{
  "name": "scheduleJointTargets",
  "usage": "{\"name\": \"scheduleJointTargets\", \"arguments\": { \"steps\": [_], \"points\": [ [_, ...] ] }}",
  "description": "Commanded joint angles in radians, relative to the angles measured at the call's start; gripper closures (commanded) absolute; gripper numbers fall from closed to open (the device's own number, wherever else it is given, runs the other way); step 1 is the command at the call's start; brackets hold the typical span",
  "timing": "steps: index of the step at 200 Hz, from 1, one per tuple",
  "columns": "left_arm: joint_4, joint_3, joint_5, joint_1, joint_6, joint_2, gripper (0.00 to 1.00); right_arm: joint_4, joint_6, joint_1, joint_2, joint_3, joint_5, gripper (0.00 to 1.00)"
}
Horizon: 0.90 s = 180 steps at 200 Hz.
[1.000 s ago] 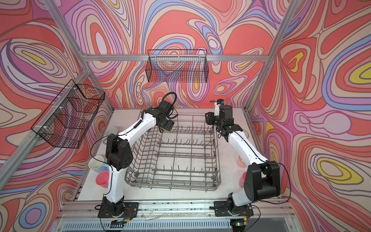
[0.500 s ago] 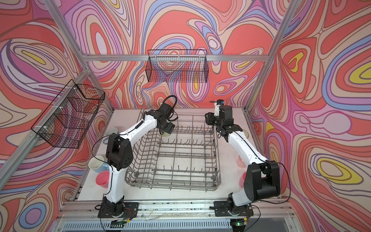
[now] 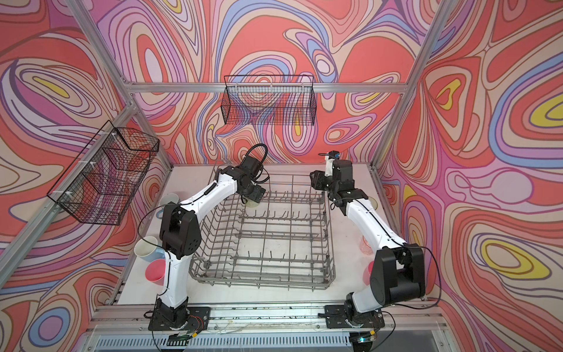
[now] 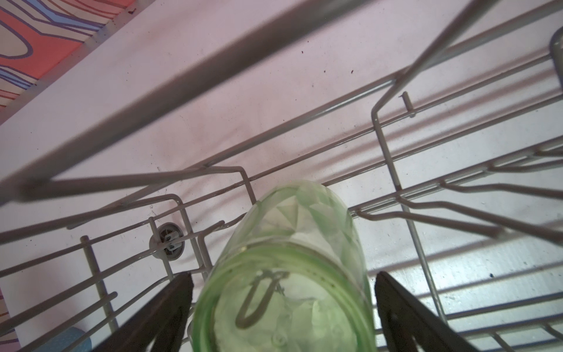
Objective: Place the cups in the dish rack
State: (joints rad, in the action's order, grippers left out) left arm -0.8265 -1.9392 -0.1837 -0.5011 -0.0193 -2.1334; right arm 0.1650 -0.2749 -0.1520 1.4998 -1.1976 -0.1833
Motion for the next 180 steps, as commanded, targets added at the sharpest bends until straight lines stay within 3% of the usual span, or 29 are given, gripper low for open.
{"name": "scheduleJointTargets", "arguments": {
  "steps": [1,35,77,124,180],
  "points": [
    [0.011,0.007,0.002,0.005,-0.003,0.074,0.01,-0.008,0.006,-0.005,-0.01,0.004,-0.001,0.36],
    [0.008,0.016,0.013,0.001,-0.009,0.121,0.0,-0.003,0.0,-0.005,-0.011,-0.004,0.004,0.29],
    [0.013,0.04,0.026,-0.009,-0.006,0.179,0.0,-0.001,-0.007,-0.006,-0.019,-0.008,0.02,0.28],
    [0.031,0.073,0.08,-0.028,0.012,0.271,0.02,0.036,-0.018,-0.006,-0.05,-0.01,0.066,0.3],
    [0.085,0.237,0.199,-0.048,0.043,0.492,0.05,0.128,-0.061,-0.004,-0.097,-0.013,0.215,0.36]
  ]
}}
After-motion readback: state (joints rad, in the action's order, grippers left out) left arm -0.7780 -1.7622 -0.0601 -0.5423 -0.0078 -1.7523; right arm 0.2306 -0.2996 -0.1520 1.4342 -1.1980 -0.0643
